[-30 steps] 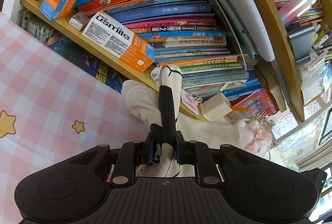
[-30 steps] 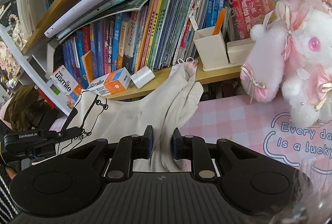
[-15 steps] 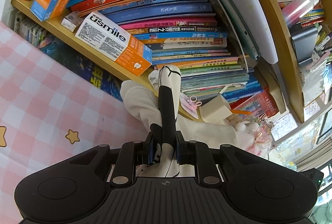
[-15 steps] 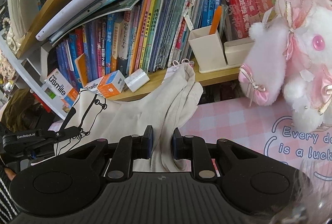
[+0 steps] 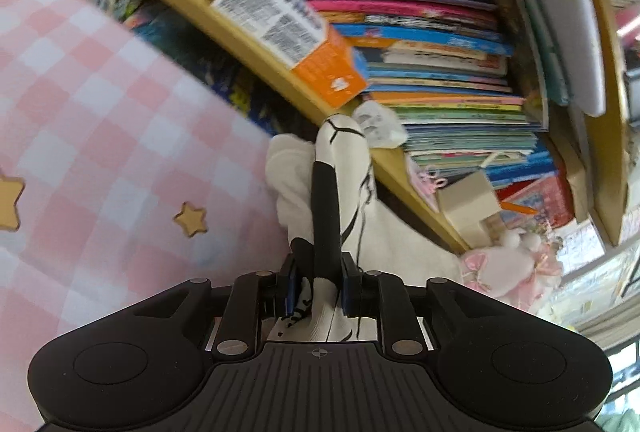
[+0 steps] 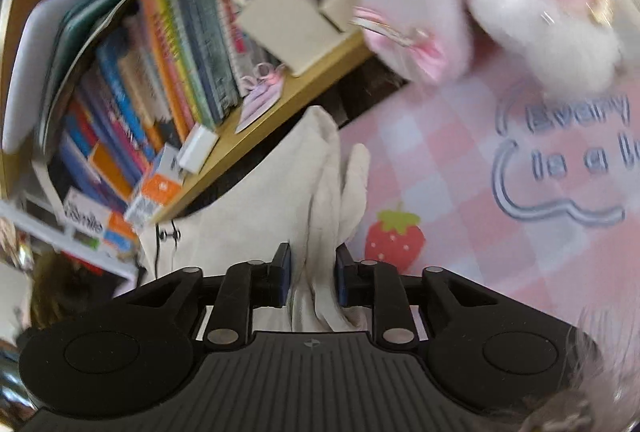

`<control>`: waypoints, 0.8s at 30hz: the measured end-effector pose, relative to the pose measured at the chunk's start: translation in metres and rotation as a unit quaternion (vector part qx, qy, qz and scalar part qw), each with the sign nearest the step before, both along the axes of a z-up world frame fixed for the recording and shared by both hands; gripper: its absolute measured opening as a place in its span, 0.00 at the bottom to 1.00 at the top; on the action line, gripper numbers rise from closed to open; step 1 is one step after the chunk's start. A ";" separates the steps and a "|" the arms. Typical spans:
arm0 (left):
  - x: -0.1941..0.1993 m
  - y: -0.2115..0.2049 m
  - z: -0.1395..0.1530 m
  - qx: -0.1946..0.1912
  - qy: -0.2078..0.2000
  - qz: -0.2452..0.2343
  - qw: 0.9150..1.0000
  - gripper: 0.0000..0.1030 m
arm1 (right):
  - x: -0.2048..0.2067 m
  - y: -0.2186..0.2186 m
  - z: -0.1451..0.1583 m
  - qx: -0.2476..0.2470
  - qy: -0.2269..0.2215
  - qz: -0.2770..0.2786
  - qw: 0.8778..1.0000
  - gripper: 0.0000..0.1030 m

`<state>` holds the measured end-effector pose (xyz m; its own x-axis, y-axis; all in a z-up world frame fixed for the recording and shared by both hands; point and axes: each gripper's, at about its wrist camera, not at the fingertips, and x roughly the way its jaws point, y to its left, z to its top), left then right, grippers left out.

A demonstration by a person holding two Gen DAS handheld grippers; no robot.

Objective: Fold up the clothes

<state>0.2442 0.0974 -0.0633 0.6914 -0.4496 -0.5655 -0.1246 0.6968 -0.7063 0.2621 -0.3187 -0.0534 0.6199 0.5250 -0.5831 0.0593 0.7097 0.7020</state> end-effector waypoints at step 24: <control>-0.075 -0.058 0.063 0.144 -0.060 -0.012 0.988 0.48 | -0.076 0.013 0.057 -0.154 -0.062 0.034 0.986 0.56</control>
